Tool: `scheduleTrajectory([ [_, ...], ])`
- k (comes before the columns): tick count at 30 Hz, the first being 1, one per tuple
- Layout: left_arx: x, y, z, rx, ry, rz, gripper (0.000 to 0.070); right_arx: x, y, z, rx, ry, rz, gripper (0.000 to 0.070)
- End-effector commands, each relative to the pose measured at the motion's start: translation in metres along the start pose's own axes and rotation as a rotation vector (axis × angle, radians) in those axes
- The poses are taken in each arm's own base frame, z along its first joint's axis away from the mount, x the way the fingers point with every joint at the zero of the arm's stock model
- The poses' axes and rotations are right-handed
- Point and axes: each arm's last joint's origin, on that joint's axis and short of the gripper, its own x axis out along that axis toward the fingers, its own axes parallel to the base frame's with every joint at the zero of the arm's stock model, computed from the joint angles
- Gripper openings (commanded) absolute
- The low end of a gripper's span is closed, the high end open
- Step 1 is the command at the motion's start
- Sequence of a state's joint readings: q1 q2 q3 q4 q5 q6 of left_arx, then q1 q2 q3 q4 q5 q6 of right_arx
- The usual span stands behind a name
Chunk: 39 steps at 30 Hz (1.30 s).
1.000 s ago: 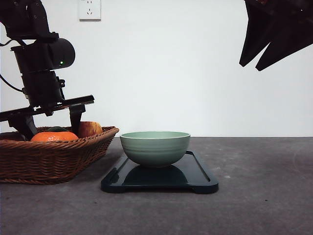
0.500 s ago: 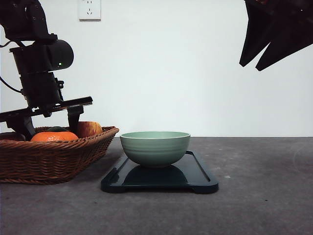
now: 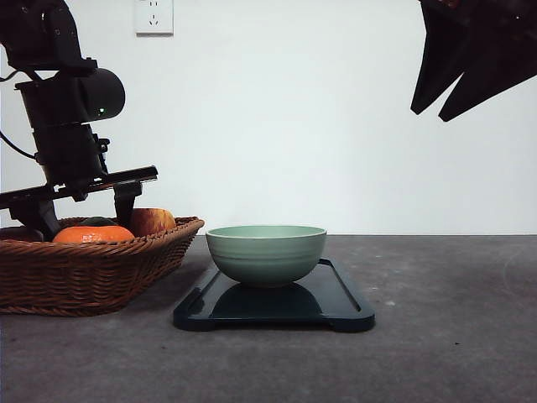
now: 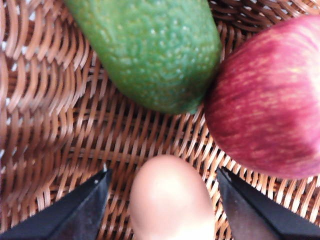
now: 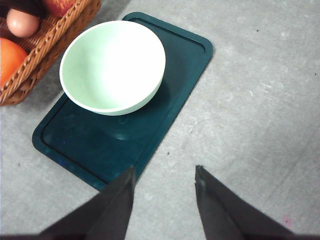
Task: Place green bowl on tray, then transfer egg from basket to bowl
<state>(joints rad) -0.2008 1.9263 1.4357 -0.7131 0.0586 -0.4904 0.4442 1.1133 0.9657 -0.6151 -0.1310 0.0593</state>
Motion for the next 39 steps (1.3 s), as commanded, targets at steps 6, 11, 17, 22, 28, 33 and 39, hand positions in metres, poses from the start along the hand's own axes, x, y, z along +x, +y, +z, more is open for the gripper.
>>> scheduleTrajectory([
  [6,0.006,-0.002,0.003,0.012,0.008,0.002,0.0271,0.001,0.001,0.003,-0.001,-0.008,0.005,0.0238],
  [11,0.006,-0.002,0.003,0.016,0.010,0.003,0.0171,0.001,0.001,0.003,-0.001,-0.007,0.005,0.0238],
  [17,0.006,-0.003,0.002,0.055,0.036,-0.017,0.0174,0.001,0.001,0.003,-0.001,-0.007,0.005,0.0238],
  [22,0.004,-0.001,-0.001,0.087,0.071,-0.002,0.0178,0.001,0.001,0.003,0.000,-0.007,0.005,0.0238],
  [28,-0.006,-0.003,0.000,0.109,0.042,-0.016,0.0177,0.001,0.001,0.003,0.000,-0.002,0.004,0.0238],
  [33,-0.027,-0.006,0.005,0.117,-0.047,-0.057,0.0177,0.001,0.001,0.002,0.001,0.001,0.004,0.0238],
  [39,-0.051,-0.010,0.004,0.147,-0.113,-0.089,0.0177,0.001,0.001,0.002,0.001,0.000,0.004,0.0238],
])
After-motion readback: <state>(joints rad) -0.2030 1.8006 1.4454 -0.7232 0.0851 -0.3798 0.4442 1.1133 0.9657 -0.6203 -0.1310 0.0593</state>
